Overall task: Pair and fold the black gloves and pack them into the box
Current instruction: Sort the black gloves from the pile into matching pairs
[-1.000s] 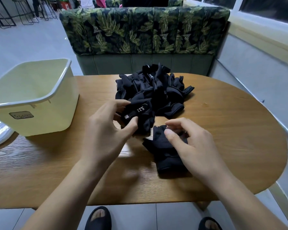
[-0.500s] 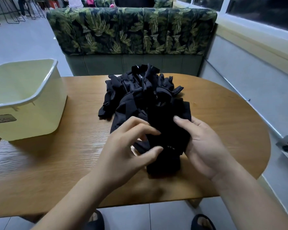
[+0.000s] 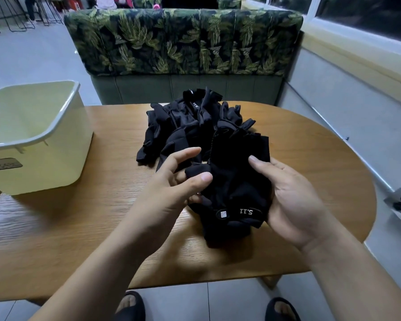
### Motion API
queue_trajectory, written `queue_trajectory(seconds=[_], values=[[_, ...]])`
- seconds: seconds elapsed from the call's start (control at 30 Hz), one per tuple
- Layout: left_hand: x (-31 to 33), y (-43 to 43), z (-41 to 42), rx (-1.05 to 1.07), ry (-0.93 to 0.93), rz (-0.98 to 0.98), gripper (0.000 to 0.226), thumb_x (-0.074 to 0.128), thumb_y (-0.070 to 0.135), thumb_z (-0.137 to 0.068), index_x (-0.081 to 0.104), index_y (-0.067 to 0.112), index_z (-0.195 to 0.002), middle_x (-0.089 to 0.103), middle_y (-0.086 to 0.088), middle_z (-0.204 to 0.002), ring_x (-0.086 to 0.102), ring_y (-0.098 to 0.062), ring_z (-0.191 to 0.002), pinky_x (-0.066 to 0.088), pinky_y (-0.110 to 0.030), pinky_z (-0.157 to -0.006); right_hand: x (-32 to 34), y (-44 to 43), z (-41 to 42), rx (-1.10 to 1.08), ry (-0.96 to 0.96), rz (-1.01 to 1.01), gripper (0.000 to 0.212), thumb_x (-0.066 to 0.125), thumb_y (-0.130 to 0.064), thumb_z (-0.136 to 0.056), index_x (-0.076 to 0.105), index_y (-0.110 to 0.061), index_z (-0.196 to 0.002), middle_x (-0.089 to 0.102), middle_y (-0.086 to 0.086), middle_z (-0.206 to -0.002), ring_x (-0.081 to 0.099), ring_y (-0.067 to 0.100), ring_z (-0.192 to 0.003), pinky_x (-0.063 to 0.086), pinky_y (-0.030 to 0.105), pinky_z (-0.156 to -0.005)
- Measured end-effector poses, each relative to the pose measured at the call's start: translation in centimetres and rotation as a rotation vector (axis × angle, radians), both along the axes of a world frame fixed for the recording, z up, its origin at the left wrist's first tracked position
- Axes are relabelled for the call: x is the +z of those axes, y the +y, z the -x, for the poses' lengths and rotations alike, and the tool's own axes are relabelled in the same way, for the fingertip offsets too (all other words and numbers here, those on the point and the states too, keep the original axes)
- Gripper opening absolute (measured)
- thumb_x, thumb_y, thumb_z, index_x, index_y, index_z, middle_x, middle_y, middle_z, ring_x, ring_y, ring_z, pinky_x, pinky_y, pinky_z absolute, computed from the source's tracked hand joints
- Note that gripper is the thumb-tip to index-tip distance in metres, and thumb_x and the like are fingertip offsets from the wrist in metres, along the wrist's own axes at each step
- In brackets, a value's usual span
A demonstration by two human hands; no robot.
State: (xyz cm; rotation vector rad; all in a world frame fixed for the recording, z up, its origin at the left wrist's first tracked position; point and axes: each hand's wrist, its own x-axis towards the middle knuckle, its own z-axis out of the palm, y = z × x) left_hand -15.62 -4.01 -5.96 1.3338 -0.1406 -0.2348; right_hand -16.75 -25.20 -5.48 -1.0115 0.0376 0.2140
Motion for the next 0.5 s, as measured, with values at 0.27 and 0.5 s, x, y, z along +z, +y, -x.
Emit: queue_trajectory(seconds=[0.27,0.5], values=[[-1.4,1.0,-0.6,0.192,-0.157,-0.339,0.021,0.08,0.006,-0.09,0.075,0.022,-0.103,0.072,-0.006,-0.093,0.065,-0.006,-0.072,0.053,-0.021,-0.064,-0.7,-1.4,-0.5,-0.232,-0.047,0.609,0.015,0.065,-0.011,-0.105,0.077,-0.017,-0.11,0.081,0.011,-0.09,0.076,0.021,-0.076,0.06,0.037,-0.059],[-2.3,1.0,-1.2,0.234,-0.24,-0.648,0.02,0.085,0.021,-0.089,0.074,0.035,-0.098,0.074,0.011,-0.087,0.072,-0.01,-0.072,0.065,-0.046,-0.072,-2.6,-2.2,-1.4,-0.286,-0.046,0.671,0.011,0.07,-0.006,-0.1,0.078,-0.012,-0.104,0.077,0.008,-0.075,0.066,0.018,-0.058,0.054,0.034,-0.049]])
